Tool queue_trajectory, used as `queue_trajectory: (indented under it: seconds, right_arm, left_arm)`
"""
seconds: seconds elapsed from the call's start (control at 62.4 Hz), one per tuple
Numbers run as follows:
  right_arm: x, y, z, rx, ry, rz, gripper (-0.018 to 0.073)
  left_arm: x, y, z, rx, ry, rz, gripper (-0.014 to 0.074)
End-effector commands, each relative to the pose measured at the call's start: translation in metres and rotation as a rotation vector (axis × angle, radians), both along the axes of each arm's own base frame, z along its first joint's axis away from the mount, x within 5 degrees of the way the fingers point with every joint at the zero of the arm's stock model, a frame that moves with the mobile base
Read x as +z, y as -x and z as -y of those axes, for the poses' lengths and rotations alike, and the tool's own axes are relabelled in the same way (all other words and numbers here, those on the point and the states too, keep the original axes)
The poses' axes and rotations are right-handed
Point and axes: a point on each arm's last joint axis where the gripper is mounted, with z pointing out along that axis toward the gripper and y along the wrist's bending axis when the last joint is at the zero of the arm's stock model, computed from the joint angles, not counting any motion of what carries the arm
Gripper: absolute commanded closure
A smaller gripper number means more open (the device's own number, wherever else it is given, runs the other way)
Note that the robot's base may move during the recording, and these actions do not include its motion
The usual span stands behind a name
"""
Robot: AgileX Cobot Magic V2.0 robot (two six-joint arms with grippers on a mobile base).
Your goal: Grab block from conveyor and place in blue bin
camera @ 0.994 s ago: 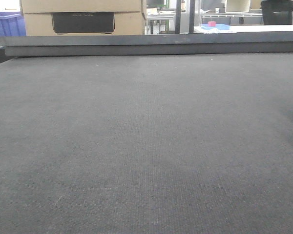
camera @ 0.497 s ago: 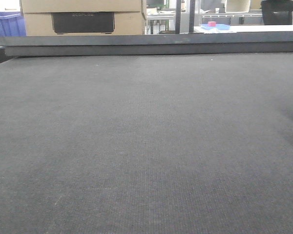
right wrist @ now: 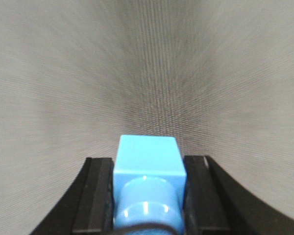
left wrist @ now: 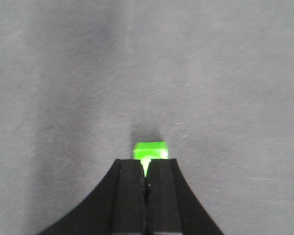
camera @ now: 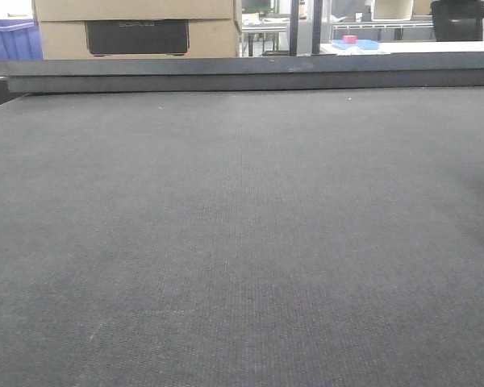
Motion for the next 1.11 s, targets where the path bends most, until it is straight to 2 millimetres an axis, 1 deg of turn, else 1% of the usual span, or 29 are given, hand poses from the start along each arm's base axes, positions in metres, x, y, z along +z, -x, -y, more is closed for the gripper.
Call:
queue_trajectory:
  seconds: [0.0, 0.08, 0.144, 0.289, 0.385, 0.497, 0.609, 0.69, 0.898, 1.09]
  right_arm:
    - [0.017, 0.01, -0.001, 0.005, 0.005, 0.069, 0.0721]
    - [0.025, 0.016, -0.001, 0.005, 0.009, 0.102, 0.0721]
    - [0.028, 0.018, -0.002, 0.005, 0.01, 0.116, 0.0721]
    - [0.028, 0.016, -0.001, 0.004, 0.012, 0.124, 0.0721]
    - [0.029, 0.015, -0.001, 0.002, 0.013, 0.139, 0.0721]
    - [0.029, 0.015, -0.001, 0.002, 0.014, 0.142, 0.0721]
    - [0.029, 0.015, -0.001, 0.002, 0.014, 0.142, 0.0721]
    - [0.029, 0.015, -0.001, 0.002, 0.014, 0.142, 0.0721]
    - [0.029, 0.015, -0.001, 0.002, 0.014, 0.146, 0.0721]
    - [0.029, 0.013, -0.001, 0.001, 0.016, 0.161, 0.0721]
  left_arm:
    - [-0.008, 0.004, -0.007, 0.007, 0.049, -0.035, 0.0707]
    - [-0.017, 0.007, -0.006, 0.01, 0.153, -0.059, 0.0703]
    - [-0.024, 0.009, -0.003, 0.008, 0.198, -0.08, 0.0671]
    - [-0.046, 0.018, 0.002, 0.019, 0.218, -0.158, 0.0506]
    - [-0.066, 0.028, 0.003, 0.027, 0.226, -0.235, 0.0375]
    - [-0.078, 0.03, 0.003, 0.032, 0.225, -0.235, 0.0258]
    - [-0.083, 0.025, 0.001, 0.031, 0.205, -0.165, 0.0176]
    - [-0.086, 0.023, -0.002, 0.023, 0.169, -0.136, 0.0149]
    - [-0.101, 0.024, -0.003, 0.003, 0.128, -0.093, 0.0151]
    - [-0.102, 0.02, 0.008, -0.068, 0.091, -0.059, 0.0151]
